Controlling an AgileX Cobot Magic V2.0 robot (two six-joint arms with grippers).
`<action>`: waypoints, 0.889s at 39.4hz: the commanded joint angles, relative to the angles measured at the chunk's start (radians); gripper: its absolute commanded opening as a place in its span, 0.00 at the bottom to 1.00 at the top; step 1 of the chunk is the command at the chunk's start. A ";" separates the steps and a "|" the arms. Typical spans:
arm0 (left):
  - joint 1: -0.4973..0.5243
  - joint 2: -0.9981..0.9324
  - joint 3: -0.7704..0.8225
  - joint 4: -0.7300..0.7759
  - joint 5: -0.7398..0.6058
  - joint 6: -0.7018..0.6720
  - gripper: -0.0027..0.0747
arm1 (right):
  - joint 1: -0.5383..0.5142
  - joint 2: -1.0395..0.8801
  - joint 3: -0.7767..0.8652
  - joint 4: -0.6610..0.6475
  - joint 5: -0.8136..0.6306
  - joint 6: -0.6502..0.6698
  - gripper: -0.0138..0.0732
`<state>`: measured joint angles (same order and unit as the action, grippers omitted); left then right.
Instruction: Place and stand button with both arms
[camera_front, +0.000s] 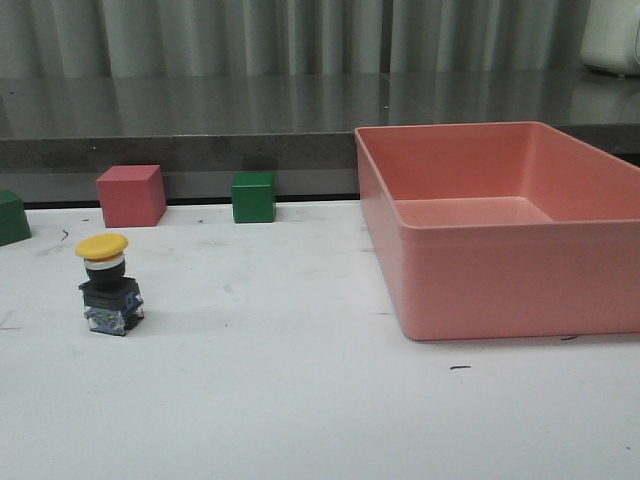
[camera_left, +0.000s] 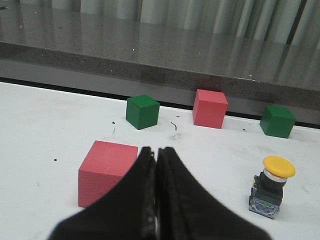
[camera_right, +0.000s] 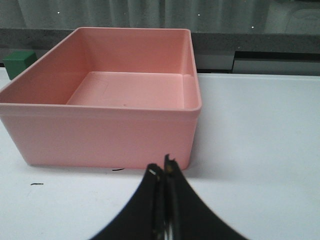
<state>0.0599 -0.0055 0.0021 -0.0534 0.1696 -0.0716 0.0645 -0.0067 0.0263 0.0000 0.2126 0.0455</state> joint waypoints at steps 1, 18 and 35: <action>-0.003 -0.022 0.009 -0.008 -0.087 -0.005 0.01 | 0.003 -0.021 -0.004 0.000 -0.052 -0.009 0.09; -0.003 -0.022 0.009 -0.008 -0.087 -0.005 0.01 | 0.003 -0.022 -0.004 0.000 -0.040 -0.009 0.09; -0.003 -0.022 0.009 -0.008 -0.087 -0.005 0.01 | 0.003 -0.022 -0.004 0.000 -0.040 -0.009 0.09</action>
<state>0.0599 -0.0055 0.0021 -0.0534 0.1696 -0.0716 0.0645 -0.0092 0.0263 0.0000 0.2424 0.0455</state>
